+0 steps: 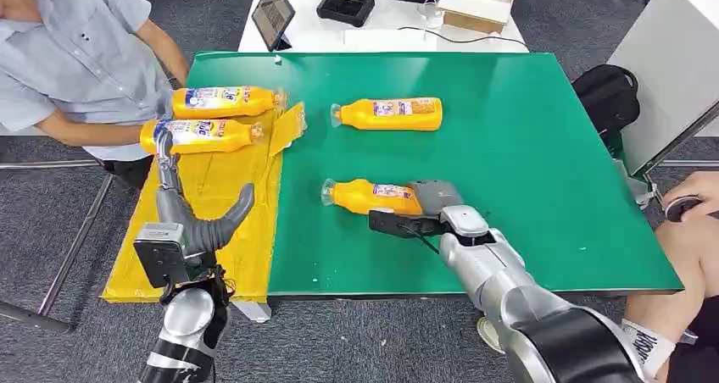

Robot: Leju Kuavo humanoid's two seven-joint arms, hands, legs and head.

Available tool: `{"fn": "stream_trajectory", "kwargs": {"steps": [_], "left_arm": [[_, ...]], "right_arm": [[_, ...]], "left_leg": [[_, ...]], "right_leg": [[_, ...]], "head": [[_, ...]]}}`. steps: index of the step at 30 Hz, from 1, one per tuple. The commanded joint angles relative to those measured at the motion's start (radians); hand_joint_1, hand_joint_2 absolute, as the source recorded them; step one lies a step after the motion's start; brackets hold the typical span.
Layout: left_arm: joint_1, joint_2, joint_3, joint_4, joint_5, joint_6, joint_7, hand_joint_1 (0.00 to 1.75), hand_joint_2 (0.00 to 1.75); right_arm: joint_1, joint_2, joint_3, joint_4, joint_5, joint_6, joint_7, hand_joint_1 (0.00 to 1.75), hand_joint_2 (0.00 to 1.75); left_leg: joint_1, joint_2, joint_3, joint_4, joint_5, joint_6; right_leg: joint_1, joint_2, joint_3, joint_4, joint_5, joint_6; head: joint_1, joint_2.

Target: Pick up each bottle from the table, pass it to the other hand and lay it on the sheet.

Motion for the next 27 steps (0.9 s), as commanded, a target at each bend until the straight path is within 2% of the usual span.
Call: {"fn": "stream_trajectory", "kwargs": {"steps": [1,2,5,6,7,8,10,13,15,21,22,23,24,27], "left_arm": [[-0.011,0.021,0.012,0.048,0.004,-0.011,0.005,0.0,1.75],[-0.008,0.022,0.011,0.045,0.006,-0.014,0.005,0.0,1.75],[0.001,0.02,0.01,0.042,0.014,-0.025,0.006,0.0,1.75],[0.005,0.018,0.007,0.044,0.027,-0.042,0.012,0.0,1.75],[0.013,0.014,0.006,0.045,0.066,-0.086,0.03,0.0,1.75],[0.021,0.01,0.008,0.049,0.099,-0.118,0.047,0.0,1.75],[0.038,0.004,0.006,0.073,0.17,-0.19,0.077,0.0,1.75],[0.054,0.007,-0.004,0.106,0.244,-0.278,0.107,0.0,1.75],[0.064,0.014,-0.017,0.118,0.318,-0.369,0.143,0.0,1.75],[0.107,0.035,-0.091,0.089,0.313,-0.454,0.138,0.0,1.75],[0.112,0.034,-0.093,0.085,0.312,-0.452,0.137,0.0,1.75],[0.118,0.034,-0.099,0.082,0.313,-0.455,0.139,0.0,1.75],[0.128,0.031,-0.097,0.073,0.397,-0.536,0.134,0.0,1.75],[0.151,0.045,-0.109,0.063,0.433,-0.603,0.143,0.0,1.75]], "right_arm": [[0.02,-0.009,-0.04,0.056,-0.079,-0.028,-0.094,1.73,1.75],[0.034,-0.004,-0.088,0.035,-0.135,-0.064,-0.159,1.75,1.75],[0.056,0.009,-0.145,0.015,-0.212,-0.113,-0.251,1.73,1.75],[0.071,0.017,-0.17,-0.01,-0.254,-0.157,-0.317,1.62,1.75],[0.098,0.028,-0.198,-0.056,-0.303,-0.236,-0.402,1.59,1.75],[0.114,0.039,-0.216,-0.077,-0.339,-0.266,-0.454,1.55,1.75],[0.169,0.062,-0.238,-0.177,-0.415,-0.319,-0.538,1.64,1.75],[0.237,0.065,-0.213,-0.309,-0.49,-0.34,-0.571,1.69,1.75],[0.274,0.064,-0.192,-0.395,-0.559,-0.38,-0.616,1.66,1.75],[0.384,0.06,-0.131,-0.674,-0.609,-0.525,-0.684,1.61,1.75],[0.391,0.058,-0.125,-0.689,-0.61,-0.523,-0.683,1.59,1.75],[0.402,0.058,-0.12,-0.709,-0.614,-0.527,-0.681,1.68,1.75],[0.411,0.051,-0.097,-0.723,-0.624,-0.5,-0.67,1.75,1.75],[0.421,0.067,-0.072,-0.709,-0.657,-0.464,-0.663,1.75,1.75]], "left_leg": [[0.001,-0.001,0.004,-0.001,-0.001,0.001],[0.001,-0.001,0.006,-0.002,-0.001,0.001],[0.002,-0.001,0.008,-0.002,-0.002,0.001],[0.002,-0.001,0.009,-0.002,-0.002,0.001],[0.002,0.0,0.008,-0.002,-0.002,0.001],[0.002,0.001,0.008,-0.002,-0.002,0.001],[0.002,0.003,0.008,-0.002,-0.003,0.0],[0.001,0.001,0.005,-0.001,-0.002,0.0],[0.001,0.001,0.002,-0.001,-0.001,0.0],[0.001,0.002,0.002,0.0,-0.003,0.001],[0.0,0.001,-0.001,-0.001,-0.002,0.0],[0.0,0.001,0.0,0.0,-0.002,0.0],[0.0,0.0,-0.001,0.0,-0.002,0.0],[0.0,0.002,0.001,0.0,-0.003,0.0]], "right_leg": [[0.001,-0.002,0.005,-0.002,-0.001,-0.003],[0.002,-0.002,0.007,-0.003,-0.001,-0.004],[0.003,-0.003,0.01,-0.004,-0.002,-0.005],[0.003,-0.003,0.01,-0.004,-0.002,-0.006],[0.003,-0.002,0.009,-0.004,-0.002,-0.006],[0.003,-0.001,0.008,-0.003,-0.002,-0.005],[0.003,0.001,0.007,-0.003,-0.002,-0.005],[0.002,0.0,0.005,-0.001,-0.002,-0.004],[0.001,-0.001,0.002,-0.001,-0.001,-0.003],[0.001,0.0,0.002,0.0,-0.002,-0.004],[0.001,-0.001,0.0,-0.001,-0.002,-0.003],[0.001,-0.001,0.001,0.0,-0.002,-0.004],[0.0,-0.001,0.0,0.0,-0.002,-0.003],[0.001,0.001,0.001,-0.001,-0.002,-0.004]], "head": [[0.0,0.0],[0.0,0.0],[0.0,0.0],[0.0,0.0],[0.0,0.0],[0.0,0.0],[0.0,0.0],[-0.001,0.0],[0.0,0.0],[0.0,0.0],[0.0,0.0],[0.0,0.0],[0.0,0.0],[0.0,0.0]]}}
